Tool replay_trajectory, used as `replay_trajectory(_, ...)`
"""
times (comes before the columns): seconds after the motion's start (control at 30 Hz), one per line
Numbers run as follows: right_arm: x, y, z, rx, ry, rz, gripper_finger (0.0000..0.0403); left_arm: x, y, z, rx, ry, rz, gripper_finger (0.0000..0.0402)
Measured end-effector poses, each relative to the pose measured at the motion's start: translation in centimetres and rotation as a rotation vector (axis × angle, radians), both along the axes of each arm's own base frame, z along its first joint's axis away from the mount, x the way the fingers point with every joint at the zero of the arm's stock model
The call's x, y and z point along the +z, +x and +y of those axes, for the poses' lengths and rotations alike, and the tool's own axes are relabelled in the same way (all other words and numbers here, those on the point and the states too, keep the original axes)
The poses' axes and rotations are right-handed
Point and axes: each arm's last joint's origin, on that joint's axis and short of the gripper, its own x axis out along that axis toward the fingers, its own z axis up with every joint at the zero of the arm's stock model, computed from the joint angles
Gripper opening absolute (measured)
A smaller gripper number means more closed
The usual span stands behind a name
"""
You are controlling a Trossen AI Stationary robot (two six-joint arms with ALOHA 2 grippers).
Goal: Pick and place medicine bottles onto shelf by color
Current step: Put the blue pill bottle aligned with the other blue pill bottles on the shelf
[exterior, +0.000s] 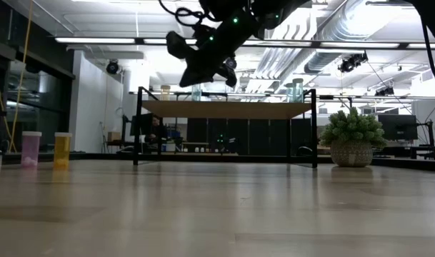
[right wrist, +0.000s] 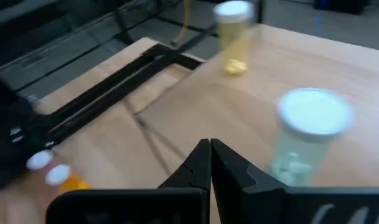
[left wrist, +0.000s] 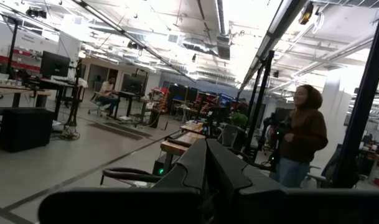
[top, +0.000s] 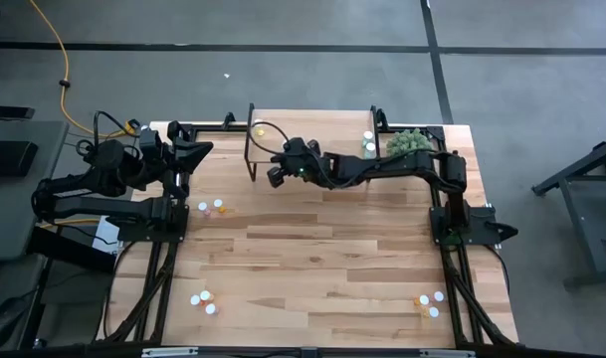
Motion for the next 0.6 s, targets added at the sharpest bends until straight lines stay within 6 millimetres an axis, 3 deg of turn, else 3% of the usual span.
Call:
replay_trajectory(0.37,0.2,-0.1,2.4,0.316,0.042,0.074,0.0,0.0,0.0,0.0,0.0,0.0,0.0,0.0001)
replay_trajectory(0.5,3.5,-2.0,3.2,0.401,0.016,0.082,0.0,0.0,0.0,0.0,0.0,0.0,0.0,0.0001)
replay_trajectory(0.6,6.8,-4.1,3.3,0.372,-0.037,0.064,0.0,0.0,0.0,0.0,0.001,0.0,0.0,0.0001)
